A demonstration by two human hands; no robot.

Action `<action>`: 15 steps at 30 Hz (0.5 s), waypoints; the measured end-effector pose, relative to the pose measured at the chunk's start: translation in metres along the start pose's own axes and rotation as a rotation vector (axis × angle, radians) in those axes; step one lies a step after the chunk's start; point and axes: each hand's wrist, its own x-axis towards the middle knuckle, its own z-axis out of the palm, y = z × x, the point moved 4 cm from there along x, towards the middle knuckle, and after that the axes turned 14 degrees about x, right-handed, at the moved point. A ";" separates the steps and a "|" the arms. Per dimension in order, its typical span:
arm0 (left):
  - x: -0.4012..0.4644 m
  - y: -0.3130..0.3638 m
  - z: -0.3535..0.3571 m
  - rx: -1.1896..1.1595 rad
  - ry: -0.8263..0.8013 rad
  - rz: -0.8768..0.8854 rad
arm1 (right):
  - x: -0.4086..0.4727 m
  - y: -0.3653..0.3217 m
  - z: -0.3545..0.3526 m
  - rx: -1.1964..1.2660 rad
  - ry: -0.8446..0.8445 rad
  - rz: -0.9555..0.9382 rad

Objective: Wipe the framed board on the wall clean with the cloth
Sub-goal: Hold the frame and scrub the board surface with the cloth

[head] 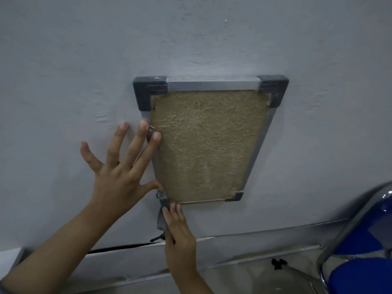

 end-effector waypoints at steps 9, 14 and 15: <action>0.004 -0.007 -0.014 -0.043 0.183 0.016 | 0.050 -0.057 -0.107 0.030 0.330 -0.081; 0.033 -0.029 -0.030 -0.095 0.313 -0.001 | 0.112 -0.104 -0.164 -0.111 0.514 -0.370; 0.039 -0.033 -0.031 -0.079 0.296 -0.003 | 0.123 -0.109 -0.171 -0.127 0.560 -0.404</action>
